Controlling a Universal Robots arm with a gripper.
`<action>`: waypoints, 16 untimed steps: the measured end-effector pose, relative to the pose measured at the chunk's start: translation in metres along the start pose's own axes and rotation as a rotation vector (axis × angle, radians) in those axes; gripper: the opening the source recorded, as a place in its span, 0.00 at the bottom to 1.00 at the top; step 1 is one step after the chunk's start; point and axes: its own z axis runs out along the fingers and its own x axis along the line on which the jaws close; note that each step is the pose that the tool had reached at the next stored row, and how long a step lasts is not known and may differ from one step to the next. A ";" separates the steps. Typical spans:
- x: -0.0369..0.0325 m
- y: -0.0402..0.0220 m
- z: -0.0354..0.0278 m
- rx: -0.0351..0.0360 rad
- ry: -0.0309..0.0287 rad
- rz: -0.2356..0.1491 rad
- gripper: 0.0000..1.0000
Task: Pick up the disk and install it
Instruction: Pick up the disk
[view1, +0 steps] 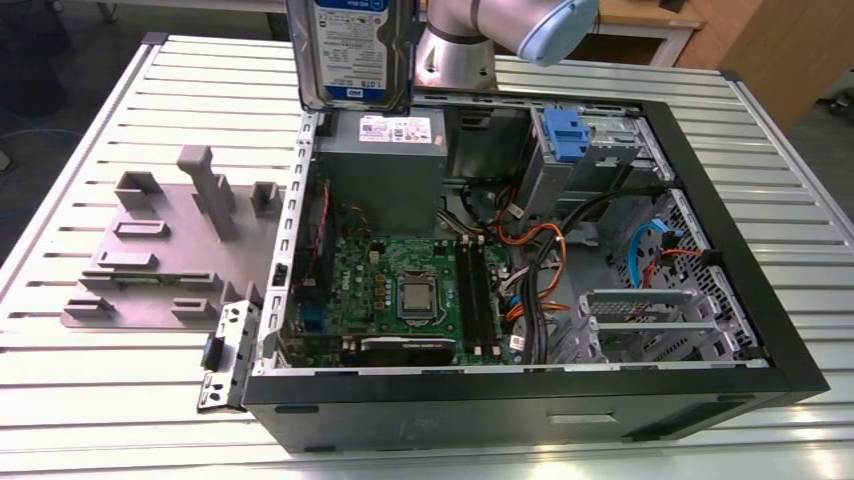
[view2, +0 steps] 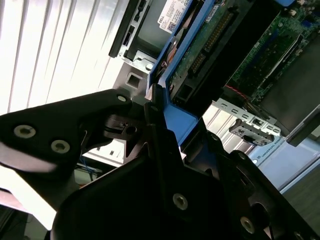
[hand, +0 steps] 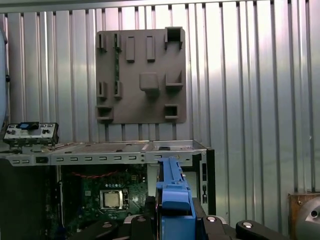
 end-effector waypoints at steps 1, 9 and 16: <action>0.0009 -0.0002 0.0000 0.0000 0.0008 0.000 0.36; 0.0019 -0.0132 0.0006 0.0001 0.0022 0.000 0.36; 0.0017 -0.0216 0.0007 0.0002 0.0028 0.000 0.36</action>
